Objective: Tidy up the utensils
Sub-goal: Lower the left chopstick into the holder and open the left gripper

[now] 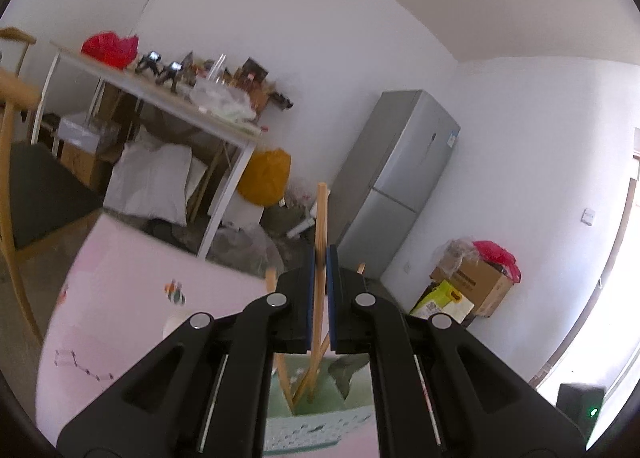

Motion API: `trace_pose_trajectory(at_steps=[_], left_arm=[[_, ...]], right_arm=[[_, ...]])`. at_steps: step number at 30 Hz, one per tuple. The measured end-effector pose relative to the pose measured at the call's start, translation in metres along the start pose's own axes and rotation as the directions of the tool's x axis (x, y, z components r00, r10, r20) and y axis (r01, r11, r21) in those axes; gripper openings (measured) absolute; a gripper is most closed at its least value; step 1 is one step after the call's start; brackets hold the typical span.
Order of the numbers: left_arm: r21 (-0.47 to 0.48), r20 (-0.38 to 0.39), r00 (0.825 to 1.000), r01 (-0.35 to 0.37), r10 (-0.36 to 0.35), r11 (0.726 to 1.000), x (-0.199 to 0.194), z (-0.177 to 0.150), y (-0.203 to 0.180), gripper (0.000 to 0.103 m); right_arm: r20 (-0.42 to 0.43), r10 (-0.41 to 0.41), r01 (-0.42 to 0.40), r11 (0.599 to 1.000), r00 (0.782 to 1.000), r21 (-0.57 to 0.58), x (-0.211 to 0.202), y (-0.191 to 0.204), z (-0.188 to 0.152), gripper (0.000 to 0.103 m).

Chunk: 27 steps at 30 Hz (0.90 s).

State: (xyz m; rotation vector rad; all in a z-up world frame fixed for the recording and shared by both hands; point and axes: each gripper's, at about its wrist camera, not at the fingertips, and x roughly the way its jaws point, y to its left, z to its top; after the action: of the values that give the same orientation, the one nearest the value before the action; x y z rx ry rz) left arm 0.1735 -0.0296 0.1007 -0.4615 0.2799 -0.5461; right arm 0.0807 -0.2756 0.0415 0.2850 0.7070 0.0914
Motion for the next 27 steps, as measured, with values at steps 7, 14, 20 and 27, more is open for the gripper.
trace_pose_trajectory(at_steps=[7,14,20,27], left_arm=[[-0.044,-0.092,0.996,0.02,-0.024,0.999,-0.001,-0.025,0.017,0.011],[-0.028,-0.112,0.993,0.041,-0.043,0.999,-0.025,-0.034,0.021,0.032],[0.028,-0.137,0.99,0.043,-0.039,0.999,-0.051,-0.04,0.018,0.041],[0.063,-0.22,0.975,-0.008,0.022,0.998,-0.079,-0.067,0.027,0.046]], right_arm=[[0.003,-0.003,0.003,1.0,1.0,-0.002,-0.002,0.002,0.0,0.007],[0.031,-0.009,0.009,1.0,0.999,-0.014,-0.013,0.006,0.004,0.007],[0.093,0.016,-0.013,1.0,0.996,-0.027,-0.028,0.014,0.019,0.007],[0.214,0.091,-0.079,0.995,0.972,-0.062,-0.039,0.032,0.058,0.007]])
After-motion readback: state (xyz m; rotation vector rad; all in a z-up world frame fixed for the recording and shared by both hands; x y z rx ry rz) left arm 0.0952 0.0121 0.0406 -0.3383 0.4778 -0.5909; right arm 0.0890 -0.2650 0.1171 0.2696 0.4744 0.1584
